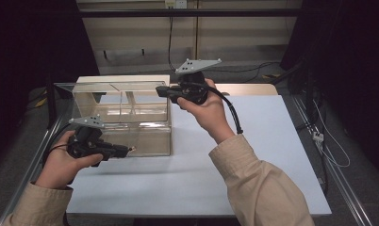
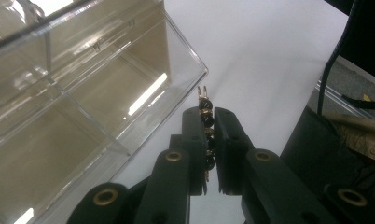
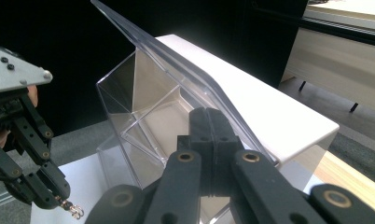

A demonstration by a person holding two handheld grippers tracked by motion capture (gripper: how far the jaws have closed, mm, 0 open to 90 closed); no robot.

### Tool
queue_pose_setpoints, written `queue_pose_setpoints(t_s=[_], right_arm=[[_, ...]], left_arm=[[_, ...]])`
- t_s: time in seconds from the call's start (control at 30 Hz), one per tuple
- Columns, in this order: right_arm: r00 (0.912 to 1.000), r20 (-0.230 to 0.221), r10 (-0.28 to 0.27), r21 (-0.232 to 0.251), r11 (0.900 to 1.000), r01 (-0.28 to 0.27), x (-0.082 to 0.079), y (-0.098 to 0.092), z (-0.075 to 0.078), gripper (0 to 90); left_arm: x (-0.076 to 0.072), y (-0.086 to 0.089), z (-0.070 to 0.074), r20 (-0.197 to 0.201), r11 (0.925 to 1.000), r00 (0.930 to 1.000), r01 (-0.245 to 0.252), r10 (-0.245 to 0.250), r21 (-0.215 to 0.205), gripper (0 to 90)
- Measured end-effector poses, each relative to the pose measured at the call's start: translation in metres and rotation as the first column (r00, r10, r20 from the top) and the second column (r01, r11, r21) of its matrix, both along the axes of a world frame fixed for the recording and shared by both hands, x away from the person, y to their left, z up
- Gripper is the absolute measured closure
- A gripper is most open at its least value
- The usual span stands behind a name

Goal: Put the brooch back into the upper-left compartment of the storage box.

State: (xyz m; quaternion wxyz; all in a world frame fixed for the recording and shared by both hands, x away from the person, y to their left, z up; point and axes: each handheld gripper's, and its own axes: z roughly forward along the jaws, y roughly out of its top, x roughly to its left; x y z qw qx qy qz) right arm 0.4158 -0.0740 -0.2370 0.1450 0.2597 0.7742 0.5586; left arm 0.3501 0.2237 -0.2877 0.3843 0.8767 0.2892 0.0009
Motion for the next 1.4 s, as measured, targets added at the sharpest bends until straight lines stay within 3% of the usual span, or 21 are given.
queue_pose_setpoints(t_s=[0.77,1.4], right_arm=[[1.0,-0.006,0.002,-0.001,1.0,-0.002,0.0,-0.002,-0.001,90.0],[0.9999,-0.014,0.004,0.001,1.0,-0.004,0.0,-0.003,-0.001,90.0]], left_arm=[[0.01,-0.002,0.026,0.027,0.9998,0.9996,-0.01,0.01,0.02,83.7],[0.017,0.001,0.038,0.05,0.9982,0.9981,-0.039,0.037,0.046,83.8]])
